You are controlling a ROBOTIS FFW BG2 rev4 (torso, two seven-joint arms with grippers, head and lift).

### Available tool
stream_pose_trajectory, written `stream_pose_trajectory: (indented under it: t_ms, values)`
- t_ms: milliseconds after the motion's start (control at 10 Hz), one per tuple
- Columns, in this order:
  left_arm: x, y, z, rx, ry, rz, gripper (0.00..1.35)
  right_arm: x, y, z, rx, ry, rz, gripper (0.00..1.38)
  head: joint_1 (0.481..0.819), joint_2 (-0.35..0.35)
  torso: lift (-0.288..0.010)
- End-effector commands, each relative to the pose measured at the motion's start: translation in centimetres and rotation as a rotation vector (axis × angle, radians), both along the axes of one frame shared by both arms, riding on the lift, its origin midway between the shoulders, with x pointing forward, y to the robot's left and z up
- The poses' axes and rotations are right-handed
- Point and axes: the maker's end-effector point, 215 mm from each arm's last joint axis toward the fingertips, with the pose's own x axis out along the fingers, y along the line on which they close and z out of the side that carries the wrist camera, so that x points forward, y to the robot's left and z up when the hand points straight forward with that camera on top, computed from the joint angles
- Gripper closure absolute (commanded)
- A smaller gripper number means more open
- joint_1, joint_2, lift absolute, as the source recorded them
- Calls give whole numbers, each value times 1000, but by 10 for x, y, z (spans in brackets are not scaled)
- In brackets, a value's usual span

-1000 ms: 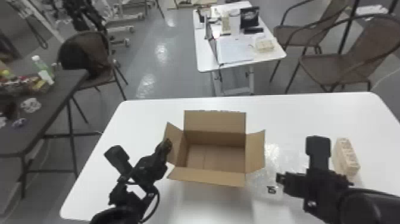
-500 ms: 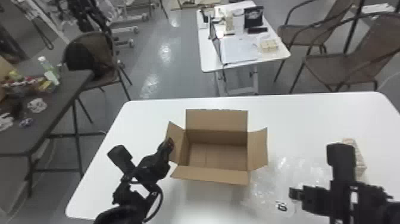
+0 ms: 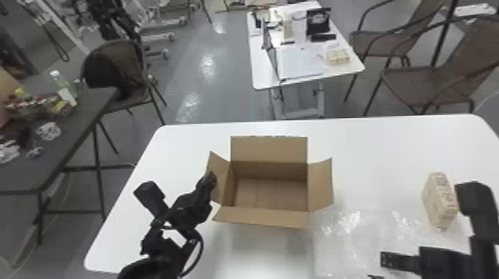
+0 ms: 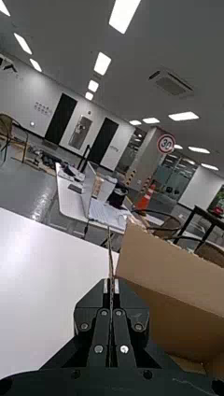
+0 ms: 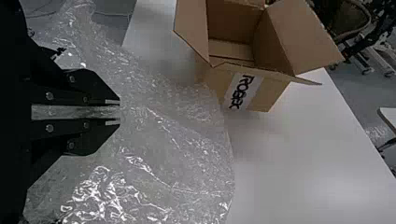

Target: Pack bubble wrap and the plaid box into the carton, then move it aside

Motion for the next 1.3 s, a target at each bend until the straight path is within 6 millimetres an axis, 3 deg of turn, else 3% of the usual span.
stream_pose_trajectory:
  t_ms: [0,200,400,600,800,1100,1200]
  values:
    - [0,-3,-2,-2,6,-6,1213,-18,3,26,89,25,65,1065,695,253,-27]
    - [0,-4,-3,1,11,-8,1213,-9,16,76,223,-39,84,1065,695,259,-27]
    - [1,-7,-4,2,15,-10,1213,1,24,111,293,-93,104,1065,695,268,-27]
    - [3,-14,-5,2,19,-14,1213,6,44,115,370,-76,86,1065,695,273,-27]
    - [1,-18,-8,2,28,-19,1213,21,85,138,549,-103,79,1065,695,292,-27]
    - [2,-19,-10,4,34,-22,1213,47,83,171,570,-209,93,1065,695,320,-27]
    - [2,-20,-10,4,34,-23,1213,52,93,183,612,-235,94,1065,695,313,-27]
